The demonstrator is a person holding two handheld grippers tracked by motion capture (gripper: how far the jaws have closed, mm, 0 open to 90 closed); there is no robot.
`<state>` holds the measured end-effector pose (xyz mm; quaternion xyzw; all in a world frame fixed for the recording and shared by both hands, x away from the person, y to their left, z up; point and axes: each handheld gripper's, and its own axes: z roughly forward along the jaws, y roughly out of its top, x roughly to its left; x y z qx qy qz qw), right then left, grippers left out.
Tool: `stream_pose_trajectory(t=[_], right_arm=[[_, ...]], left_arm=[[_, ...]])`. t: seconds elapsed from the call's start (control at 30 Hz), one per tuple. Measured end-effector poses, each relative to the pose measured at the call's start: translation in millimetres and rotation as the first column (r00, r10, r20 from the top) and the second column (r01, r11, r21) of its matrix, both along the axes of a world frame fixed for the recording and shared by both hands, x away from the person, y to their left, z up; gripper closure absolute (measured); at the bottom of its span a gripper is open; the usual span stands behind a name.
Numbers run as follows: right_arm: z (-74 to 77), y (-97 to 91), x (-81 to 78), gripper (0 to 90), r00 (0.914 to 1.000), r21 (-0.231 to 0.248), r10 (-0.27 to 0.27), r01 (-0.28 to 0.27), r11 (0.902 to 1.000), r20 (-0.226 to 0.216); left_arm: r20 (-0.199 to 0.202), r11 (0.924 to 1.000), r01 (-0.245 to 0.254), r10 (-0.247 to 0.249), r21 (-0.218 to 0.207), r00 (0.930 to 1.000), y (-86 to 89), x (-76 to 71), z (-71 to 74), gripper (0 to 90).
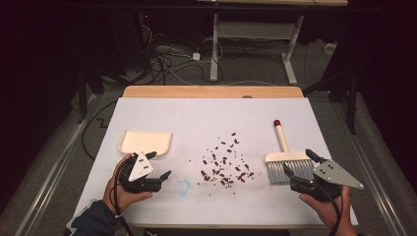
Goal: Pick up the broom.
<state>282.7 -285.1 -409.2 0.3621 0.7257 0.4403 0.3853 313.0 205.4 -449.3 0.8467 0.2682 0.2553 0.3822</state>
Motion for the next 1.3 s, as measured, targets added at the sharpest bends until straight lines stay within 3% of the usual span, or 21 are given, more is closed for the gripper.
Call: stream_pose_trajectory(t=[0.33, 0.5, 0.63, 0.73, 0.77, 0.8, 0.87, 0.9, 0.93, 0.97, 1.0, 1.03, 1.07, 1.1, 1.13, 1.17, 1.23, 1.27, 1.3], right_arm=[[1.7, 4.5, 2.7, 20.8, 1.0, -0.028, -0.002, 0.002, 0.9996, -0.009], [6.4, 6.4, 20.1, 24.2, 0.9946, -0.065, -0.06, 0.054, 0.9964, -0.085], [14.0, 4.4, 42.8, 24.6, 0.9759, -0.07, -0.103, 0.091, 0.9934, -0.192], [19.6, 1.5, 68.8, 22.5, 0.9558, -0.072, -0.119, 0.103, 0.9921, -0.269], [19.6, 1.5, 68.8, 22.5, 0.9558, -0.072, -0.119, 0.103, 0.9921, -0.269], [21.0, 2.4, 91.9, 24.5, 0.9354, -0.103, -0.155, 0.128, 0.9864, -0.318], [21.3, 4.0, 107.3, 28.3, 0.9328, -0.114, -0.174, 0.144, 0.9829, -0.316], [19.7, 6.2, 119.2, 28.3, 0.9233, -0.136, -0.187, 0.149, 0.9795, -0.336], [16.9, 7.7, 129.5, 28.3, 0.9074, -0.145, -0.19, 0.145, 0.9788, -0.375], [12.7, 8.7, 140.2, 28.4, 0.8796, -0.146, -0.193, 0.143, 0.979, -0.435], [7.4, 9.4, 150.5, 30.7, 0.8573, -0.148, -0.197, 0.142, 0.9787, -0.476], [3.3, 10.1, 157.2, 33.8, 0.8489, -0.163, -0.211, 0.15, 0.9752, -0.484], [-2.2, 11.4, 165.2, 34.4, 0.8378, -0.205, -0.244, 0.162, 0.9653, -0.488], [-9.1, 11.7, 174.3, 35.0, 0.82, -0.231, -0.275, 0.179, 0.9563, -0.502], [-13.2, 11.1, 179.0, 36.4, 0.8073, -0.229, -0.278, 0.182, 0.9563, -0.521], [-20.0, 10.4, 185.5, 36.6, 0.7816, -0.219, -0.274, 0.179, 0.959, -0.56], [-27.1, 9.5, 191.2, 37.7, 0.7572, -0.189, -0.264, 0.187, 0.9639, -0.597], [-30.1, 10.2, 193.4, 38.4, 0.7418, -0.189, -0.265, 0.188, 0.964, -0.616], [-32.7, 11.3, 195.2, 39.3, 0.7333, -0.2, -0.266, 0.179, 0.9633, -0.626]], left_arm=[[0.001, 0.9999, 0.015, -0.015, 0.008, 0.9999, -0.3, -3.8, 0.4, 22.2], [-0.015, 0.9998, 0.018, -0.018, 0.013, 0.9997, 0.3, -4.3, -1.0, 22.2], [-0.018, 0.9995, 0.026, -0.026, 0.019, 0.9995, -0.4, -2.4, -2.2, 22.2], [-0.024, 0.9995, 0.024, -0.024, 0.018, 0.9994, -0.4, -1.4, -2.5, 22.1], [-0.027, 0.9995, 0.026, -0.026, 0.018, 0.9993, -0.6, -1.1, -2.5, 22.1], [-0.031, 0.9993, 0.03, -0.029, 0.022, 0.9991, -1.3, -1.1, -2.9, 22.1], [-0.032, 0.9993, 0.03, -0.03, 0.023, 0.999, -1.6, -1.2, -3.1, 22.1], [-0.033, 0.9991, 0.033, -0.032, 0.027, 0.9989, -1.9, -1.4, -3.4, 22.1], [-0.038, 0.999, 0.035, -0.034, 0.029, 0.9987, -1.9, -1.2, -3.8, 22.2], [-0.038, 0.999, 0.035, -0.034, 0.029, 0.9987, -1.9, -1.2, -3.8, 22.1], [-0.041, 0.9989, 0.035, -0.034, 0.031, 0.9986, -1.8, -1.0, -4.3, 22.1], [-0.052, 0.999, 0.035, -0.034, 0.029, 0.9981, -2.1, -1.4, -4.9, 22.1], [-0.054, 0.9987, 0.038, -0.036, 0.033, 0.9979, -2.3, -1.6, -5.2, 22.2], [-0.056, 0.9986, 0.039, -0.037, 0.034, 0.9977, -2.4, -1.8, -5.5, 22.2], [-0.056, 0.9986, 0.039, -0.037, 0.034, 0.9977, -2.4, -1.8, -5.5, 22.2], [-0.06, 0.9983, 0.043, -0.041, 0.039, 0.9973, -2.7, -2.3, -6.4, 22.1], [-0.067, 0.998, 0.048, -0.045, 0.042, 0.9967, -2.4, -2.4, -7.5, 22.1], [-0.07, 0.9977, 0.05, -0.046, 0.045, 0.9965, -2.2, -2.3, -8.1, 22.1], [-0.074, 0.9973, 0.056, -0.052, 0.048, 0.9959, -1.7, -2.3, -8.8, 22.1]])
